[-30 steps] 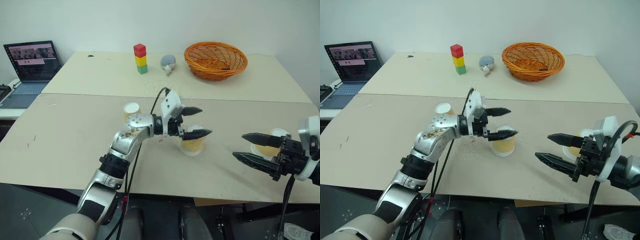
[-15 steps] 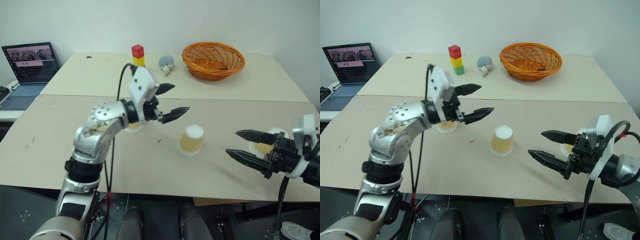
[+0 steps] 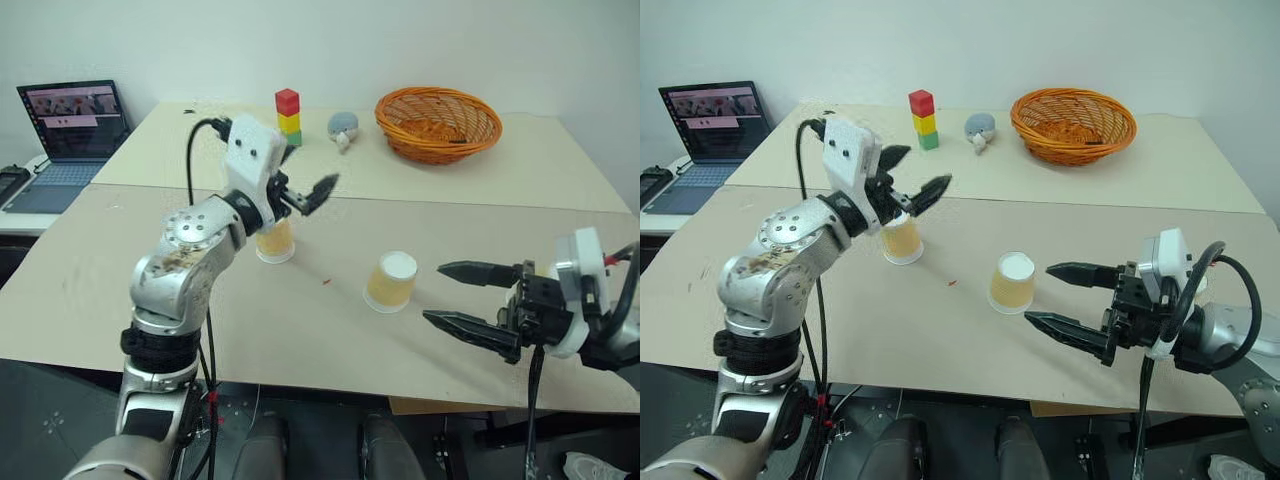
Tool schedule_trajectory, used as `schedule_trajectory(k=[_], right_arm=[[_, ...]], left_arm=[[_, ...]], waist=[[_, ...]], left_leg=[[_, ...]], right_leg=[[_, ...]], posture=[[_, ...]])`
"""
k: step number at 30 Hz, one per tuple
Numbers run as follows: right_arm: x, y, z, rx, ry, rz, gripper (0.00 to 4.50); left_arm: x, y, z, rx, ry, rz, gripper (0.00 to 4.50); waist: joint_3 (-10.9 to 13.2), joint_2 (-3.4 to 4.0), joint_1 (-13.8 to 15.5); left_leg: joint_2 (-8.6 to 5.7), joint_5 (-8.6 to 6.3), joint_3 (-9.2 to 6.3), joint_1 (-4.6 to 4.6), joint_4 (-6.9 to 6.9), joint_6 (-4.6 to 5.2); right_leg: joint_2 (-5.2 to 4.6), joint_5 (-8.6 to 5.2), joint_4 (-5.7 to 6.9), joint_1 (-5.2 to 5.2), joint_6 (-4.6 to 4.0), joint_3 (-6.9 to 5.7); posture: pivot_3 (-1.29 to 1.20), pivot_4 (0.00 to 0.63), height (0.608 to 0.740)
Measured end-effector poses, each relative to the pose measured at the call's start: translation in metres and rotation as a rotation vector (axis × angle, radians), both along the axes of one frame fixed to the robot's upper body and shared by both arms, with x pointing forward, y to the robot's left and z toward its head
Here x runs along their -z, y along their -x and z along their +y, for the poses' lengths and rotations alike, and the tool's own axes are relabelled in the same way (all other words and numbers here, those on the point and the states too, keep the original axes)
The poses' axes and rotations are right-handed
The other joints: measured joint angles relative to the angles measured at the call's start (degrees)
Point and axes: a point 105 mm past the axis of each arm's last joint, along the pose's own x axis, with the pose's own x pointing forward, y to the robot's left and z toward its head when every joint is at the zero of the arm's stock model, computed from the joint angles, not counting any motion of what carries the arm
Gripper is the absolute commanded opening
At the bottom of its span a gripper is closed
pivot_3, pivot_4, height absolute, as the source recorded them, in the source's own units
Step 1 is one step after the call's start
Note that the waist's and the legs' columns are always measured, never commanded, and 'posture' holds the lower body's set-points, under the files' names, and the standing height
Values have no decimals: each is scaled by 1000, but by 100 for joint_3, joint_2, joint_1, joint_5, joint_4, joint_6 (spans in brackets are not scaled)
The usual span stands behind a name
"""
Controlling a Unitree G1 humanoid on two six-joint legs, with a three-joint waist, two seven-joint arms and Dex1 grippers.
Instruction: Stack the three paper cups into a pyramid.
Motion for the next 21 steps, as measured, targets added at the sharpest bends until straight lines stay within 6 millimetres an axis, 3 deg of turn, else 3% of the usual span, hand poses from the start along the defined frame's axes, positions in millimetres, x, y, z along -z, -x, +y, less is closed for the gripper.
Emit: schedule_trajectory(k=[8,15,21], right_arm=[[5,1,-5,30,-5,22,4500],[6,1,-5,38,-15,18,4500],[3,1,-6,46,-20,8,4500]], left_arm=[[52,-10,28,-189,-42,112,4419],[52,-13,41,-248,-27,66,4419],[67,-20,39,-244,-6,116,4419]], waist=[[0,0,-1],[0,1,30],[0,0,49]], left_leg=[[0,0,-5,-4,1,-1],[-1,0,-6,-5,3,-1],[-1,0,-6,-7,3,-1]], right_leg=[[-3,0,6,-3,0,-1],[-4,0,2,-1,0,-3],[-4,0,2,-2,0,-4]], posture=[[0,150,640],[0,150,640],[0,150,640]])
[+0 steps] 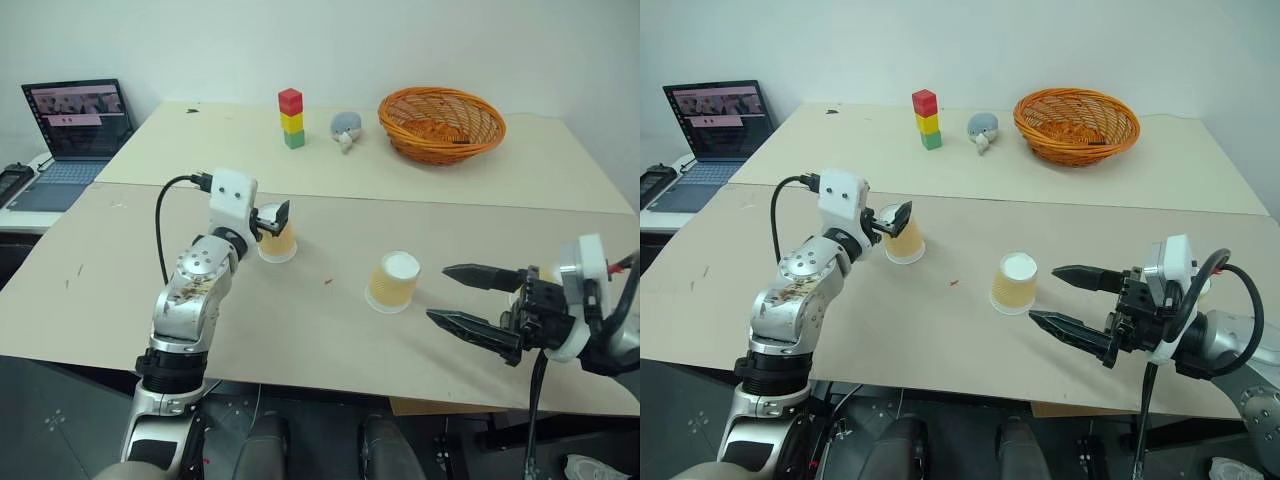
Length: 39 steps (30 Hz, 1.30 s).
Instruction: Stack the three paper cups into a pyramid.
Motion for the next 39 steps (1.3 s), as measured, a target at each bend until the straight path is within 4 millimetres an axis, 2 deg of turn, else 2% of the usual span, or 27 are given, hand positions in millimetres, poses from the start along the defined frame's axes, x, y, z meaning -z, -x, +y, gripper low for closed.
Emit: schedule_trajectory(k=[6,16,17,19,20,22,30,32,34,36,37,39], right_arm=[[-2,1,0,8,3,-10,4500],[-1,2,-4,26,3,-5,4500],[-1,2,-4,25,1,-5,4500],[-3,3,-4,22,-6,-7,4500],[-4,3,-4,23,-7,-10,4500],[-5,3,-5,26,-5,-14,4500],[-7,3,-5,20,-4,-14,4500],[-7,3,-5,20,-5,-16,4500],[-8,3,-5,20,-5,-19,4500],[-10,2,-4,15,-5,-28,4500],[-12,1,-3,10,-4,-38,4500],[-13,1,-3,10,-4,-43,4500]], left_arm=[[11,-3,-10,26,50,35,4419],[10,-4,-20,38,74,32,4419],[12,-4,-20,35,78,38,4027],[15,-6,-19,29,80,50,3636],[17,-6,-19,25,80,58,3187],[18,-7,-18,18,82,60,2615],[17,-10,-18,5,92,64,2599],[13,-13,-19,6,85,57,2599],[1,-15,-24,28,72,24,2599],[-21,-15,-35,115,50,-26,2599],[-35,-11,-45,226,10,-58,2599],[-43,2,-57,394,-32,-66,2599]], waist=[[0,0,7],[0,0,8],[0,0,8],[0,0,8],[0,-1,8],[0,0,8],[0,-1,8],[1,-2,12],[1,-2,16],[1,-2,16],[1,-1,10],[-3,5,-8]], left_leg=[[0,0,-1,0,0,0],[0,0,-1,0,0,0],[0,0,-1,0,0,0],[0,0,-1,0,0,0],[0,0,-1,0,0,0],[0,0,-1,1,0,0],[0,0,-1,1,-1,0],[-1,0,-1,0,-1,0],[-2,0,0,-3,-1,0],[-3,0,3,-10,-1,0],[-4,0,7,-8,-1,-1],[-3,1,9,-1,-7,-2]], right_leg=[[0,0,0,0,0,-1],[0,0,-1,2,0,0],[0,0,-1,2,0,0],[0,0,-1,1,0,0],[0,0,-1,1,0,-1],[0,0,-3,3,0,-1],[0,0,-4,5,0,-1],[0,0,-5,4,1,-2],[0,0,-8,4,1,-5],[0,0,-13,2,1,-9],[1,0,-14,3,0,-8],[0,0,-16,5,0,-6]], posture=[[0,150,640],[0,150,640],[0,150,640],[0,150,640],[0,150,640],[0,150,640],[0,150,640],[0,150,640],[0,150,640],[0,150,640],[0,150,640],[0,150,640]])
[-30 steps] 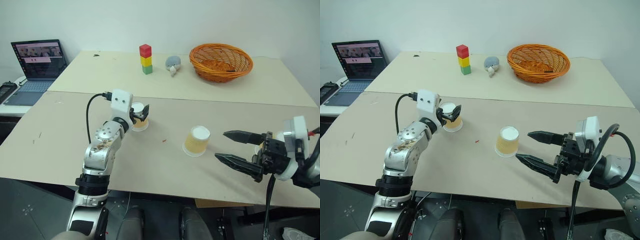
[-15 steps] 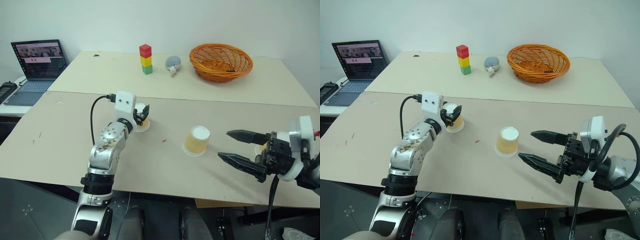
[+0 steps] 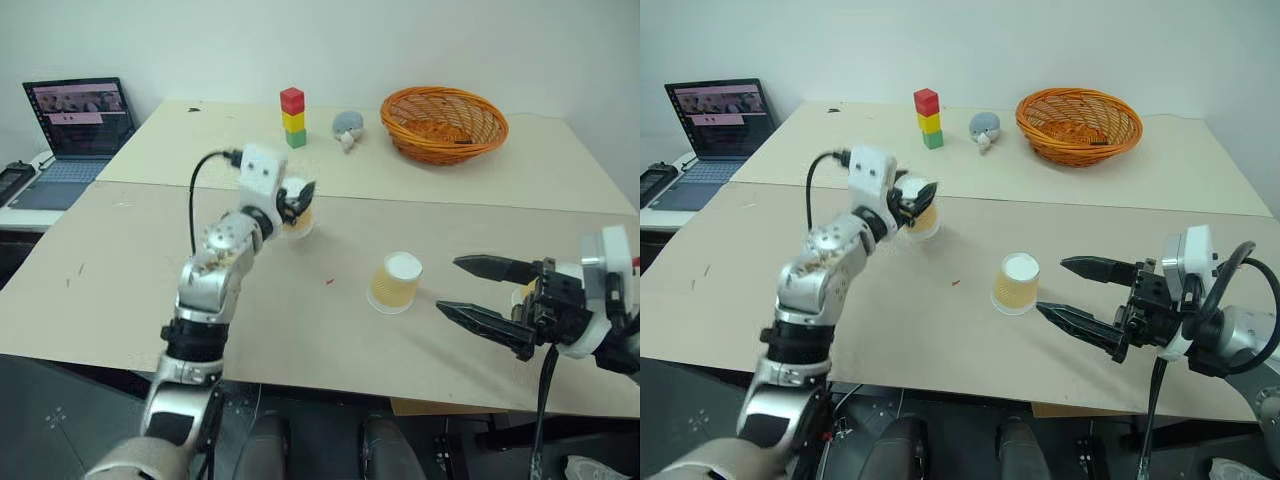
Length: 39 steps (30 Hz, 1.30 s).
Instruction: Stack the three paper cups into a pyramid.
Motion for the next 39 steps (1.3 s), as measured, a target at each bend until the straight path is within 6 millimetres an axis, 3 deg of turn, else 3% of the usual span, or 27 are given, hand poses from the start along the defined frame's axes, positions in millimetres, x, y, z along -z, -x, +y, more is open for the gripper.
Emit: schedule_trajectory(k=[2,4,6,11,20,30,39], right_arm=[[0,-1,0,1,-2,2,4500],[1,-1,-2,8,-5,11,4500],[2,-2,-3,11,-7,15,4500],[2,-1,-4,9,5,16,4500],[2,0,-4,9,-3,25,4500],[0,3,-7,35,-4,25,4500],[1,5,-9,47,-15,38,4500]], left_arm=[[14,15,-2,150,-81,29,2599],[45,28,15,253,-167,97,2599],[58,33,23,302,-197,137,2599],[51,41,31,440,-210,155,2599],[25,52,-7,625,-104,104,2599],[38,60,-29,709,-88,155,2599],[55,49,-33,679,-69,205,2599]], waist=[[-2,6,-48],[4,6,-125],[16,5,-120],[17,6,-61],[17,6,-59],[17,6,-104],[18,5,-113]], left_leg=[[0,0,0,4,-7,0],[4,2,0,7,-11,-3],[5,7,-1,3,-8,-11],[0,7,4,2,-7,-10],[-8,5,-11,-8,-7,-5],[-7,6,-11,-4,-8,-4],[-8,6,-10,-4,-7,-3]], right_leg=[[2,-1,-2,-2,-2,4],[5,-8,10,-6,-14,3],[7,-8,15,-9,-15,-8],[8,-8,-5,3,-13,-16],[4,-6,-12,4,-8,-9],[7,-6,-9,6,-8,-8],[7,-6,-10,6,-8,-9]], posture=[[0,150,640],[0,150,640],[0,150,640],[0,150,640],[0,150,640],[0,150,640],[0,150,640]])
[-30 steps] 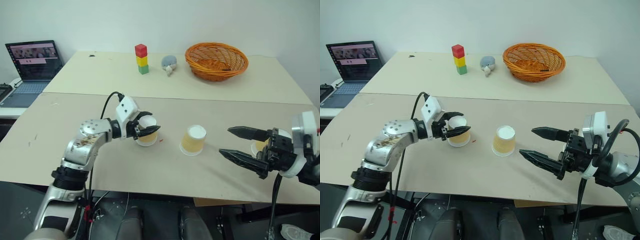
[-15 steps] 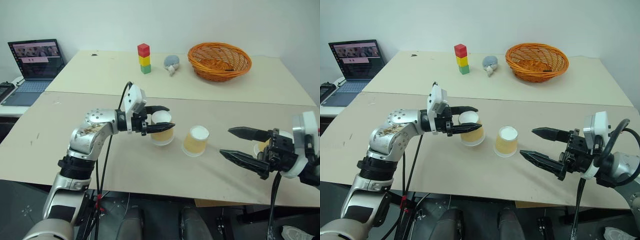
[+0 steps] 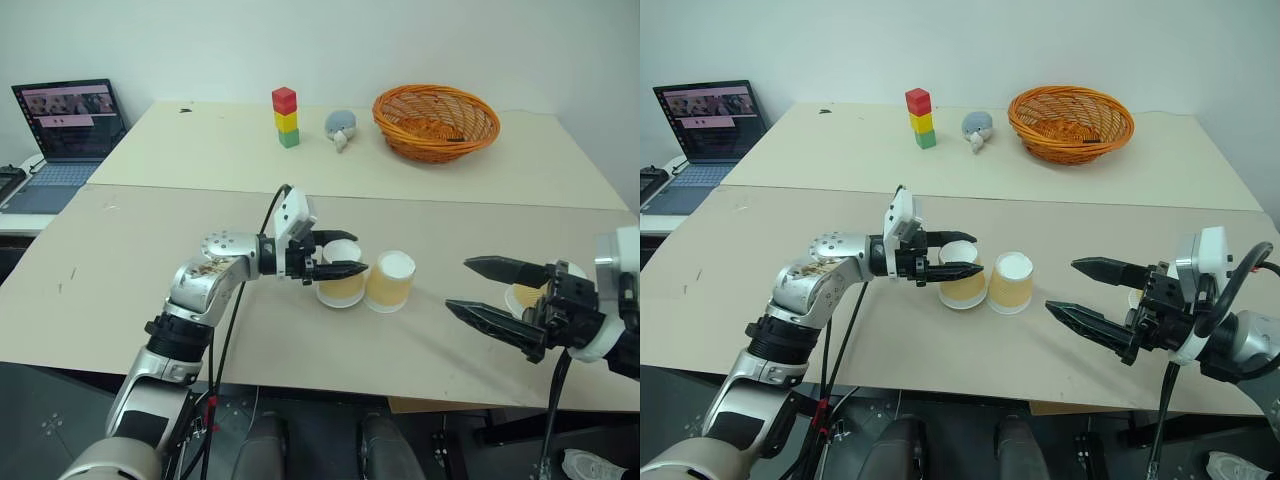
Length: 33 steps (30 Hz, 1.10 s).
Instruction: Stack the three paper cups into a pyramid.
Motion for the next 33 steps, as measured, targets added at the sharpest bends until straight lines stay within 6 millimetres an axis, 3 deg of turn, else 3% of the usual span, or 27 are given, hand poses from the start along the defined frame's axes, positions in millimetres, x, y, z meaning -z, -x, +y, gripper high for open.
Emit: schedule_trajectory(k=[16,17,20,30,33], right_arm=[[-2,1,-1,5,-1,-7,4500],[-3,1,-1,6,-1,-8,4500],[-3,1,-1,7,0,-9,4500],[-4,1,-2,7,3,-11,4500],[-4,0,-3,11,1,-10,4500]], left_arm=[[8,-5,-9,-16,-9,-11,2599],[8,-5,-9,-18,-10,-17,3596],[7,-6,-12,-29,-4,-40,4407],[5,-15,-9,-100,-27,-107,4407],[-18,-24,-9,-166,32,-142,4407]], waist=[[0,-1,2],[1,-1,2],[0,-1,3],[1,-1,2],[6,-6,23]], left_leg=[[-1,0,-2,0,0,0],[-1,0,-1,0,0,0],[-1,0,-2,0,0,0],[-2,0,-3,0,0,1],[-3,1,-9,-3,0,1]], right_leg=[[-1,0,-1,1,0,0],[-1,0,0,1,0,0],[-1,0,0,2,0,0],[-1,0,0,2,1,1],[-3,2,0,1,4,0]], posture=[[0,150,640],[0,150,640],[0,150,640],[0,150,640],[0,150,640]])
